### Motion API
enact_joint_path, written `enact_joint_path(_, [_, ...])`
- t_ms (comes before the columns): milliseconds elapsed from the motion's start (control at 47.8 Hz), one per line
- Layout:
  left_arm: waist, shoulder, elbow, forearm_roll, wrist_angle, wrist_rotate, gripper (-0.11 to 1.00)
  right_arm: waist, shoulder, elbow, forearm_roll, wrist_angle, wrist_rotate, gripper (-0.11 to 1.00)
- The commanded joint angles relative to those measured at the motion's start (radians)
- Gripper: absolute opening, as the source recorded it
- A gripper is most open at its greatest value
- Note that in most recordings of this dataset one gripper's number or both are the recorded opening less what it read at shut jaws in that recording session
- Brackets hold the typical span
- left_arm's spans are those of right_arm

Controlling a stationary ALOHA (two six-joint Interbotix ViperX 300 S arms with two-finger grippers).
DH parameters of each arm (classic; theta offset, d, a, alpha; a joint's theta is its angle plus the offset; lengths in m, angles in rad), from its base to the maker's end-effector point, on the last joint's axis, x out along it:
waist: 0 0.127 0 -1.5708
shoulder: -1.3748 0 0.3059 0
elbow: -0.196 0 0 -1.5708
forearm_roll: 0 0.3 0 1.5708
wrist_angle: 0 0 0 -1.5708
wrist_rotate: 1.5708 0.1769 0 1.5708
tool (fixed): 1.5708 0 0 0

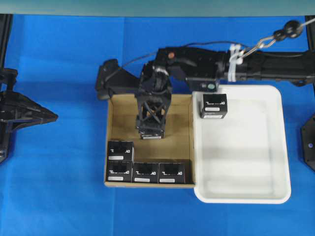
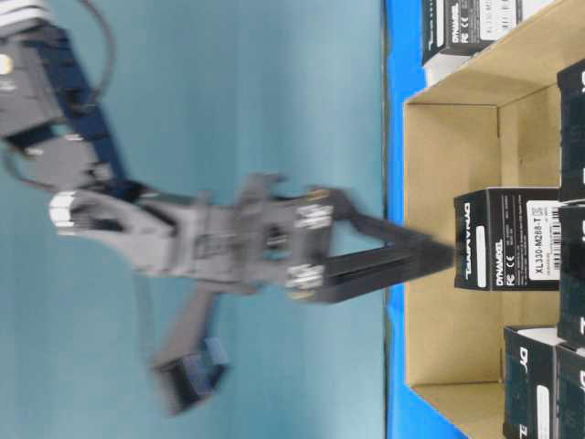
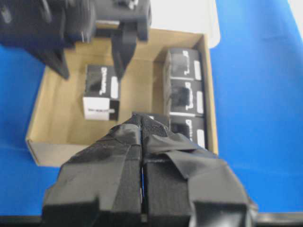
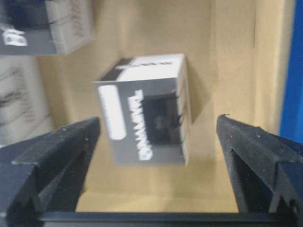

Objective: Pick the box from inside the cardboard box.
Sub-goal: 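Lift the DYNAMIXEL box with the right gripper and place it in the white tray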

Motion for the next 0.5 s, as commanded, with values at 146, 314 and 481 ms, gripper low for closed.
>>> enact_joint_path(146, [0.002,0.005,-0.012,0.002,-0.006,0.000,-0.06,0.008,-0.071,-0.169,0.003,0.199,0.009,0.99])
enact_joint_path(314, [0.002,0.000,-0.015,0.002,-0.008,-0.002,-0.06,0.008,-0.115,-0.265,-0.002,0.299,0.015,0.99])
enact_joint_path(481, [0.002,-0.011,-0.018,0.003,-0.008,-0.003,-0.06,0.008,-0.140,-0.374,-0.003,0.414,0.026,0.99])
